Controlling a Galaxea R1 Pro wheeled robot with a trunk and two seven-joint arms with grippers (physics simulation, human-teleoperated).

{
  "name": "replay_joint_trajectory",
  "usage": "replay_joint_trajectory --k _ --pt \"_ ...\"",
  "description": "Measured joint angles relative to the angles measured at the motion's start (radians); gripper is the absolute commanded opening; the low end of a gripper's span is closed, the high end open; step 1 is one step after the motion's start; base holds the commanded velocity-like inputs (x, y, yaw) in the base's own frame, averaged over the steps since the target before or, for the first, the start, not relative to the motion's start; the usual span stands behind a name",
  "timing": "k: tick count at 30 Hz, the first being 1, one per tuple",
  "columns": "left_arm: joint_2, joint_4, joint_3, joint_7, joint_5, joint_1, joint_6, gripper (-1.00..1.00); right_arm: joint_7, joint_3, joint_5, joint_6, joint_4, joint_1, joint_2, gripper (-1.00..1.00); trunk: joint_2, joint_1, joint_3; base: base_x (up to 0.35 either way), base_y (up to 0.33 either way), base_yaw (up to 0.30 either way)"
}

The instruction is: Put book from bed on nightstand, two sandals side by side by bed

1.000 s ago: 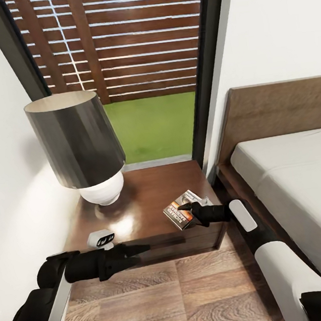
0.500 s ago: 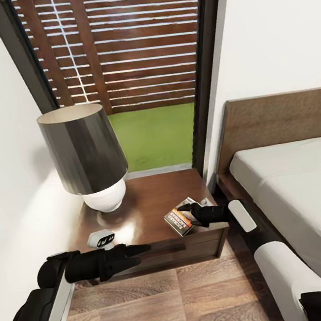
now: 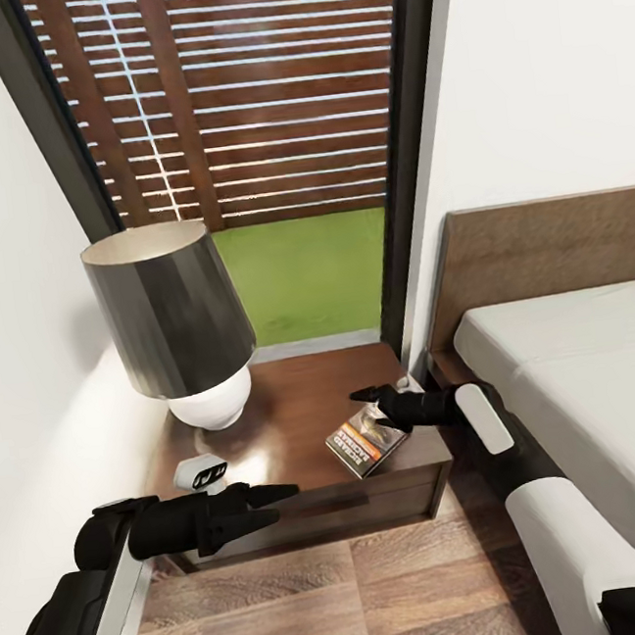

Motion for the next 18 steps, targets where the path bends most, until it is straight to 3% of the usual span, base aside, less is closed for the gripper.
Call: replay_joint_trajectory --k 9,18 --pt "0.000 0.002 0.000 0.004 -0.001 0.000 -0.001 1.00 -0.001 0.034 0.001 0.002 -0.029 0.003 -0.002 1.00 0.063 -0.035 0.028 0.000 0.000 0.000" --pt "0.000 0.004 -0.001 0.032 -0.002 0.000 -0.001 1.00 -0.005 0.045 0.004 0.002 -0.034 0.012 -0.005 1.00 0.126 -0.069 0.056 0.000 0.000 0.000"
